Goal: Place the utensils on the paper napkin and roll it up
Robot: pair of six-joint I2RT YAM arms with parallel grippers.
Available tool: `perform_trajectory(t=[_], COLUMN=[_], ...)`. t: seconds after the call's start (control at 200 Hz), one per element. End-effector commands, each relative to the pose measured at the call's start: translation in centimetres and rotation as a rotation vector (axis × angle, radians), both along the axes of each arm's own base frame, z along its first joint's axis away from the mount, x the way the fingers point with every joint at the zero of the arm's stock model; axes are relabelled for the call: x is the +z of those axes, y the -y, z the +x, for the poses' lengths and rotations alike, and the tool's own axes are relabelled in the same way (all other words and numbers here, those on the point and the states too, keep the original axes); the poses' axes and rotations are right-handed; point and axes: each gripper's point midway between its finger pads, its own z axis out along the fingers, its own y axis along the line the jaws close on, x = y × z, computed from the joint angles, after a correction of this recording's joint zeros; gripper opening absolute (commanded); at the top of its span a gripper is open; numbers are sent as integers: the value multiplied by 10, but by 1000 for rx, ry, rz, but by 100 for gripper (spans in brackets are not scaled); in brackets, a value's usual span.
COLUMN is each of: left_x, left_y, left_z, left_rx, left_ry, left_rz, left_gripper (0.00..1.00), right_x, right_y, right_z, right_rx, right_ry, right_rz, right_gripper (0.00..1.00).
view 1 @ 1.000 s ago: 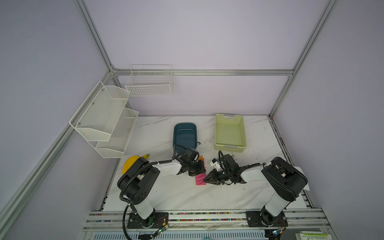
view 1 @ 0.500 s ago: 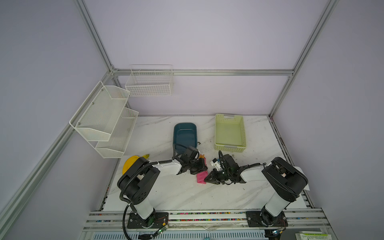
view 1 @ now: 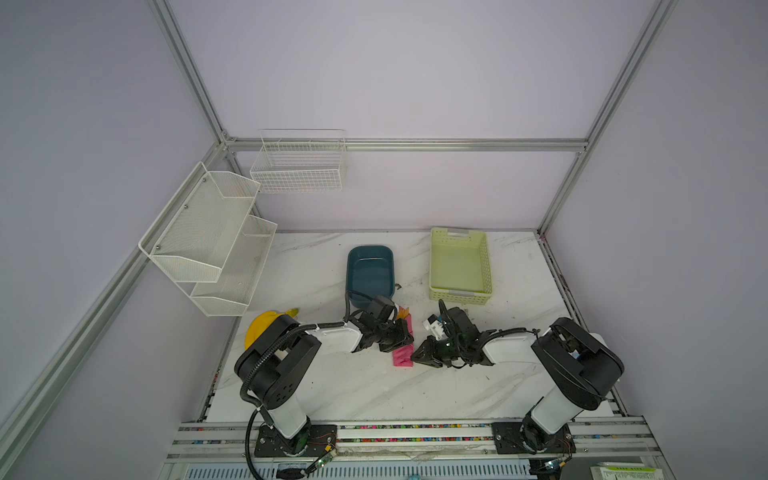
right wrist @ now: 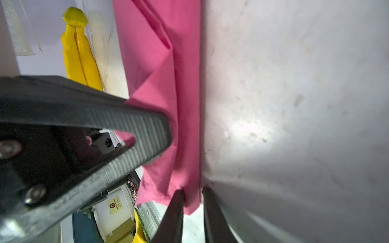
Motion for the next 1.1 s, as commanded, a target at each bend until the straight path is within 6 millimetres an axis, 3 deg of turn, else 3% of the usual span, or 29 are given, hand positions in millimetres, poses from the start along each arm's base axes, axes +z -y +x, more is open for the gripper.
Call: perform_trajectory(t=[0.0, 0.825, 0.975, 1.095], left_x=[1, -8, -8, -8], left_y=[-3, -11, -11, -11], left_z=[-5, -9, -8, -8], left_rx=[5, 35, 37, 36], left_ry=[10, -1, -2, -5], left_rz=[-21, -33, -37, -35], left_gripper=[2, 2, 2, 2], right_x=[4, 47, 47, 44], right_y=[7, 12, 11, 10], right_z=[2, 2, -1, -5], right_rx=[-28, -83, -87, -92], right_ry=[4, 83, 75, 61], right_rz=[-39, 41, 72, 111], right_gripper=[24, 24, 20, 9])
